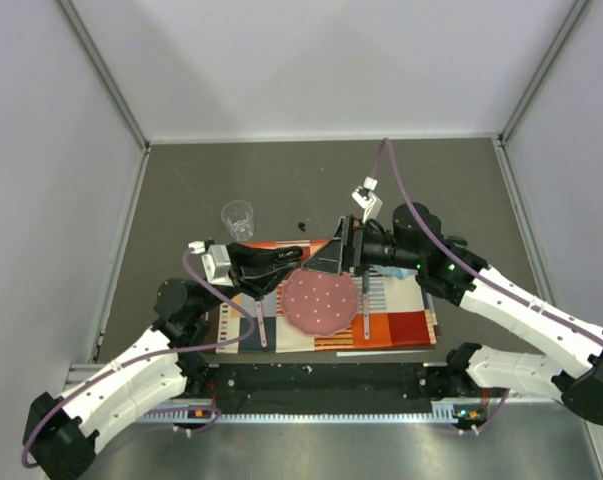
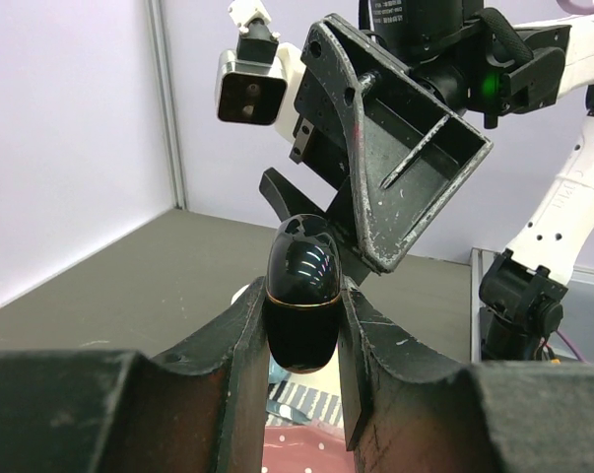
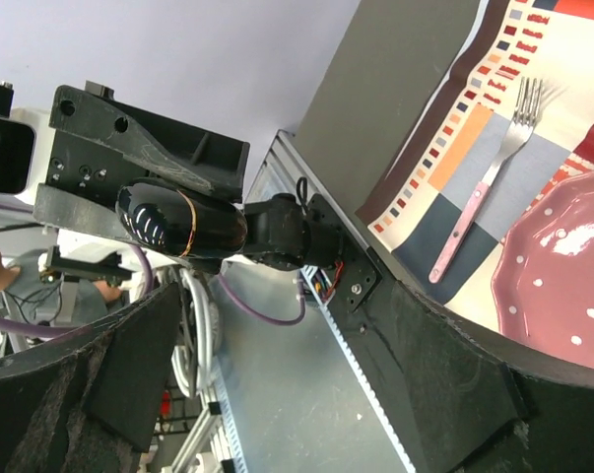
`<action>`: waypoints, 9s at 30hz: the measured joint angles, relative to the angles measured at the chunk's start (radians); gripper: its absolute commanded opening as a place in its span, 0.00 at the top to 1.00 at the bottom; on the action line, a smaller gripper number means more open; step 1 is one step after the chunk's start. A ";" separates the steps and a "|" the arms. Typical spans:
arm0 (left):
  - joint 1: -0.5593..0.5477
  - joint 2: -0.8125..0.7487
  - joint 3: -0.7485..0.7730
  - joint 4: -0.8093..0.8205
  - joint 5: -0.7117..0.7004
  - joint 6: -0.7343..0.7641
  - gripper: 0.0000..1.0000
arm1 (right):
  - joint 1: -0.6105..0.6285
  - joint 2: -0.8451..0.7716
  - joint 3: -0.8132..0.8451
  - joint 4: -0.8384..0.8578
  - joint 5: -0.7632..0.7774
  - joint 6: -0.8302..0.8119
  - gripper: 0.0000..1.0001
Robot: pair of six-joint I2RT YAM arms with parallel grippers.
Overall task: Insert the wireless bluetooth earbuds into the charging case
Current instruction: Open the charging case, then pick up the earbud from the center of the board.
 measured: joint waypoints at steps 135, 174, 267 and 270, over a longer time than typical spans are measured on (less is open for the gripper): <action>-0.005 0.006 0.044 -0.013 0.031 -0.016 0.60 | -0.016 0.099 -0.235 0.751 -0.151 0.640 1.00; -0.003 -0.093 -0.082 0.067 -0.074 0.000 1.00 | -0.025 -0.039 -0.185 0.392 -0.085 0.353 0.16; -0.003 -0.422 -0.127 -0.244 -0.119 0.094 1.00 | -0.402 1.279 1.037 -0.720 0.396 -0.691 0.67; -0.003 -0.423 -0.127 -0.245 -0.119 0.094 1.00 | -0.402 1.279 1.037 -0.721 0.399 -0.695 0.67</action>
